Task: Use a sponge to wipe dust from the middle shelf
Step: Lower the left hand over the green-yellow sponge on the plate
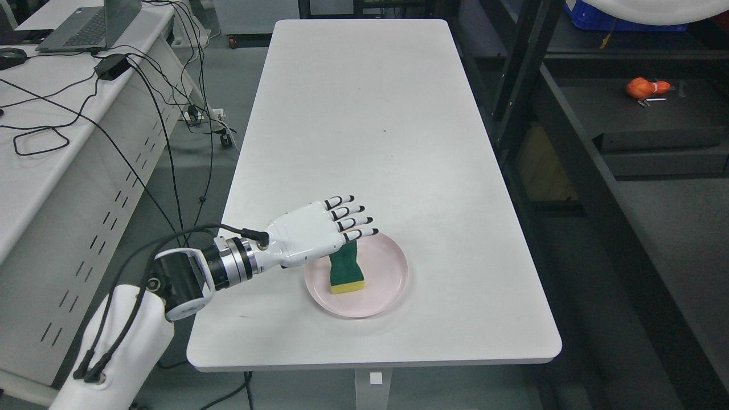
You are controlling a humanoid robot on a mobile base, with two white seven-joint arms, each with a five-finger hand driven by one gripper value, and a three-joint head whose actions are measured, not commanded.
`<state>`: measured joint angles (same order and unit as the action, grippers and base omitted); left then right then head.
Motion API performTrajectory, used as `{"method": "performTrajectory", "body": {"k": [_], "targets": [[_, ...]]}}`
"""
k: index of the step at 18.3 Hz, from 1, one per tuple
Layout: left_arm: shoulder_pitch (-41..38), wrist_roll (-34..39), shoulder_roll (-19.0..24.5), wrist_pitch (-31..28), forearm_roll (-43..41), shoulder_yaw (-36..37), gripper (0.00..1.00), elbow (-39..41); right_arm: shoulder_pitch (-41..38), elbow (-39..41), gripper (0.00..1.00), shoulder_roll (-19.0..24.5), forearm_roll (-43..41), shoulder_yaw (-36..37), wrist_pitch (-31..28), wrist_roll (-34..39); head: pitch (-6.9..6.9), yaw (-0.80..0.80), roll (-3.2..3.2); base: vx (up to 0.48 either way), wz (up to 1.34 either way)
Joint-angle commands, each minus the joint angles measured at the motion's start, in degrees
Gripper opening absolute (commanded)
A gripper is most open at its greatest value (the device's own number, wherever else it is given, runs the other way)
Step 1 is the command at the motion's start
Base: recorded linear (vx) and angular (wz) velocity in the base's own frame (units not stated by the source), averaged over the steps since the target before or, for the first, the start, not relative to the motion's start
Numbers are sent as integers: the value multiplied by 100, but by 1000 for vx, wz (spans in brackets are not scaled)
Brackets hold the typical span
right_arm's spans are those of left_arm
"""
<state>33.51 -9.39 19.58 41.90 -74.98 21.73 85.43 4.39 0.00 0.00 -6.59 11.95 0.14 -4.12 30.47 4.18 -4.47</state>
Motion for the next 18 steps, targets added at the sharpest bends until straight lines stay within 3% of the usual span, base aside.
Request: {"method": "performTrajectory", "body": {"k": [1,14,18], "targets": [[269,-2,-244,-77,-289,604,95,-746,0,100,100,-100,0,0,-419,-1,0,0,0,0,0],[393,-301,-631,-24,-254,990,95,-1020,0,100,100,-100,0,0,-419,-1,0,0,0,0,0],[340,-555,-631,72,-201,1000,85,-1020,0,100,100,-100,0,0,-419,-1,0,0,0,0,0]]}}
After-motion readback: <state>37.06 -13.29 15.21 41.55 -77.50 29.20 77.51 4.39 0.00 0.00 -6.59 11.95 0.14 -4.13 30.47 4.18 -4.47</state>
